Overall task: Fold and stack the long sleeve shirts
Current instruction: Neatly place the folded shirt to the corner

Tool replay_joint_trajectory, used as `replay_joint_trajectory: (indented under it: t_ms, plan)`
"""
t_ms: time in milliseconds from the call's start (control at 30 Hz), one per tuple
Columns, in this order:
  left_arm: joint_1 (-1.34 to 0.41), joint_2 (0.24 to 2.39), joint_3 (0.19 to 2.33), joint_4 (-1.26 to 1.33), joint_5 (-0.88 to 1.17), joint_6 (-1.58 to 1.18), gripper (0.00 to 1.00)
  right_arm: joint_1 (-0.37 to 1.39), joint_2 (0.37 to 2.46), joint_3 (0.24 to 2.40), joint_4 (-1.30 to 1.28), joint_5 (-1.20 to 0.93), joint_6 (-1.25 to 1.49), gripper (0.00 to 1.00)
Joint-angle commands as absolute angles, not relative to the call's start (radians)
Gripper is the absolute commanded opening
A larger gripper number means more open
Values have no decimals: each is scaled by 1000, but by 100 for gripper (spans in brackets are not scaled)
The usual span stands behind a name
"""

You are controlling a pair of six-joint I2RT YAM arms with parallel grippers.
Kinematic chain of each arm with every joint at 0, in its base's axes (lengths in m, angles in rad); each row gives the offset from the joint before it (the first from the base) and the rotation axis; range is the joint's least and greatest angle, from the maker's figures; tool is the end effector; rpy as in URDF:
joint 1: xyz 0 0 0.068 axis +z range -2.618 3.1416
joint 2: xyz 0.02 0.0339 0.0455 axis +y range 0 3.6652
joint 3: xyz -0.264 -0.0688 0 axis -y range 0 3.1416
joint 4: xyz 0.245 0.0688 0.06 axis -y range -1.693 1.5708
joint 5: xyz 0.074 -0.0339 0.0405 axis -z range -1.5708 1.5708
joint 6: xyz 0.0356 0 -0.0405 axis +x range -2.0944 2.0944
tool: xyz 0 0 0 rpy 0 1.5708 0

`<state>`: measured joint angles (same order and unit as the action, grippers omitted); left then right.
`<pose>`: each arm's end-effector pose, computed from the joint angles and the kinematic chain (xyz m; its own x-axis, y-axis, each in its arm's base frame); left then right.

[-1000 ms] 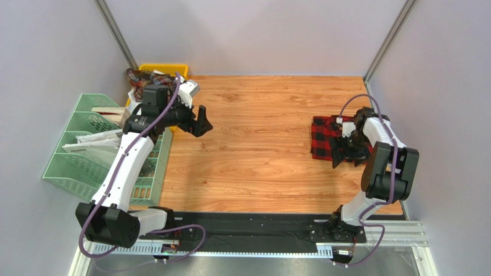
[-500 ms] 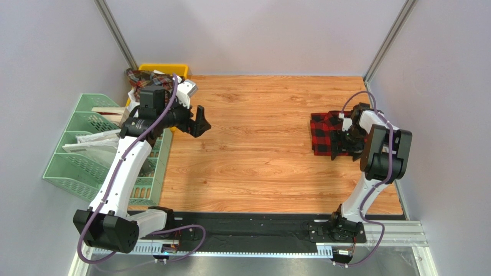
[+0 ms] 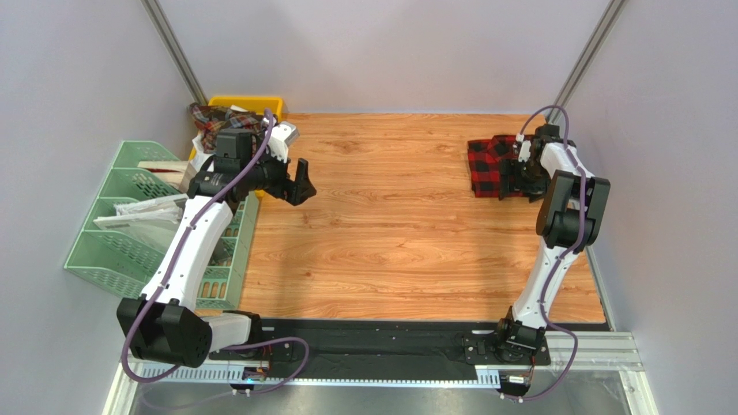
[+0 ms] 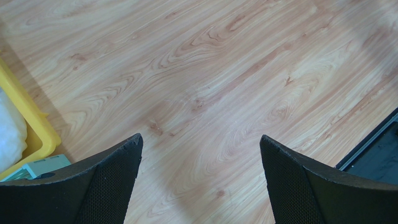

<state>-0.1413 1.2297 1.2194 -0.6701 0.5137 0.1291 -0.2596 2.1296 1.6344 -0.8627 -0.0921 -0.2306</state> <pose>0.2539 -0.0538 0.3537 -0.5532 0.1919 -0.8107 0.5768 0.7903 -0.2065 0.4137 -0.1065 0.1667 -0.9738 0.0231 -0.2262 0.0146 0.9991 0.0392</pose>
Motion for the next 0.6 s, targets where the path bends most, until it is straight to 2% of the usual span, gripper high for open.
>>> replay_joint_trajectory:
  t_ms: [0,367,567]
  plan:
    - [-126,1249,1215,-655,512,156,99,-256,2244,1741,-775,-169,-196,100]
    - [-101,1308,1229,-664,523,153,99,-238,2381,2028,-762,-199,-227,100]
    - [-94,1307,1232,-647,525,121,99,-225,2326,2132,-770,-201,-215,100]
